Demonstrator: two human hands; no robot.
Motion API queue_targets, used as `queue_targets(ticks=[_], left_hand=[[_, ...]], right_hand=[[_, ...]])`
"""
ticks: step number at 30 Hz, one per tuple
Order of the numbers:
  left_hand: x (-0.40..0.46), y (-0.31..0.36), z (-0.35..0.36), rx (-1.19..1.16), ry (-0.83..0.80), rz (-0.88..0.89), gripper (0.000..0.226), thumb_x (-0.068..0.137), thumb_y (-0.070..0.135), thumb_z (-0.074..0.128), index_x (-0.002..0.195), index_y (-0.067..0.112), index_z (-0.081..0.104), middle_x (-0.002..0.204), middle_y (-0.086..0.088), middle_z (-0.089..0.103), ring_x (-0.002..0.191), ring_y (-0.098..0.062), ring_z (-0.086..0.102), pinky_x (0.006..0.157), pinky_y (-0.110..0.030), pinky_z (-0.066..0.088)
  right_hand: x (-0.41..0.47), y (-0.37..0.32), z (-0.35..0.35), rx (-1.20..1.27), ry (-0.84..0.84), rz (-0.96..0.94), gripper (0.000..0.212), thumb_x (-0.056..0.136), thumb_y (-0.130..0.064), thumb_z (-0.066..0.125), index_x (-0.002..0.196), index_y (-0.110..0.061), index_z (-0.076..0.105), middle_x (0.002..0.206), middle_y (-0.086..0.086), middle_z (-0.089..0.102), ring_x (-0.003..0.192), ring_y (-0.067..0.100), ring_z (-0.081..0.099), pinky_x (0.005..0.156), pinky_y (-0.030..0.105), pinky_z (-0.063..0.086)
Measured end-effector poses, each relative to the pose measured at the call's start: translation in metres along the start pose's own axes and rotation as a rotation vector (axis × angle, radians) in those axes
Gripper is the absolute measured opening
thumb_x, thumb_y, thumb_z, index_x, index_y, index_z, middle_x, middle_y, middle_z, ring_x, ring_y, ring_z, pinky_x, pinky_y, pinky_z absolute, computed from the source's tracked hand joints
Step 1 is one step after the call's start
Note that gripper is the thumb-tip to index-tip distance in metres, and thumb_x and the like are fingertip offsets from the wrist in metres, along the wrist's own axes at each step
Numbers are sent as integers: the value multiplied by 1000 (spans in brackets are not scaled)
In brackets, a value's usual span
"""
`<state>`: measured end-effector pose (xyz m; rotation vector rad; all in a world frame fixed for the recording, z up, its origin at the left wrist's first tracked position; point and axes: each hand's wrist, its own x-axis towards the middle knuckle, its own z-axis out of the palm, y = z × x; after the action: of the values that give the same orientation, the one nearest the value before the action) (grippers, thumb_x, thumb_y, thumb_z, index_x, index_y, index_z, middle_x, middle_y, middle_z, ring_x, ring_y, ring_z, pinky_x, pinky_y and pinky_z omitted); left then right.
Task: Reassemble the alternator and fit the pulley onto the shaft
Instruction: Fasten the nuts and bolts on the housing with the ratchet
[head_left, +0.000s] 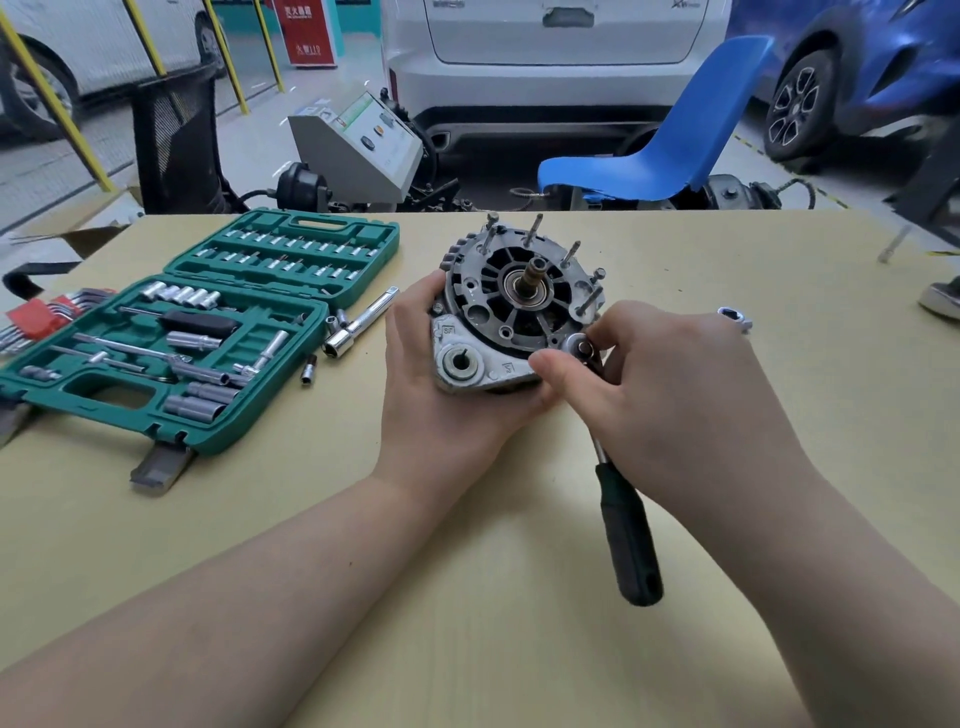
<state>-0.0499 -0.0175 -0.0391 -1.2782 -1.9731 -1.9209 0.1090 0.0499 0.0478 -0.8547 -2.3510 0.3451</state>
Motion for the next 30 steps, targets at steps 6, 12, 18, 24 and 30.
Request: queue_targets(ticks=[6, 12, 18, 24, 30], left_hand=[[0, -1, -5, -17, -43, -20, 112, 54, 53, 104, 146, 38, 40, 142, 3, 57, 133, -11, 59, 104, -19, 50], [-1, 3, -8, 16, -26, -13, 114, 54, 67, 99, 146, 36, 40, 144, 11, 48, 138, -10, 52, 111, -27, 49], [-5, 10, -20, 175, 82, 191, 106, 73, 68, 91, 151, 15, 43, 147, -4, 43, 141, -26, 47, 118, -43, 44], [0, 22, -9, 522, 78, 607, 33, 98, 50, 77, 101, 17, 84, 132, -7, 73, 133, -39, 58, 106, -70, 44], [8, 21, -3, 575, 137, 699, 40, 106, 46, 60, 79, 29, 83, 126, 11, 78, 123, -36, 69, 109, -69, 43]], right_hand=[[-4, 9, -11, -23, -141, -72, 37, 93, -59, 59, 84, -23, 64, 59, -5, 58, 63, 21, 58, 65, 40, 51], [-8, 12, 1, 65, -118, -27, 29, 94, -56, 59, 109, -32, 54, 66, -10, 62, 74, 17, 59, 68, 29, 36], [-4, 16, 2, 142, -96, 35, 32, 90, -61, 62, 92, -33, 46, 63, -10, 61, 67, 3, 53, 59, 21, 34], [-2, 12, -1, 181, -88, 24, 30, 91, -57, 64, 90, -34, 46, 60, -5, 61, 59, 9, 54, 53, 31, 36], [-7, 5, 5, 175, -58, 15, 24, 96, -52, 60, 95, -31, 48, 64, -8, 57, 67, 25, 58, 58, 37, 41]])
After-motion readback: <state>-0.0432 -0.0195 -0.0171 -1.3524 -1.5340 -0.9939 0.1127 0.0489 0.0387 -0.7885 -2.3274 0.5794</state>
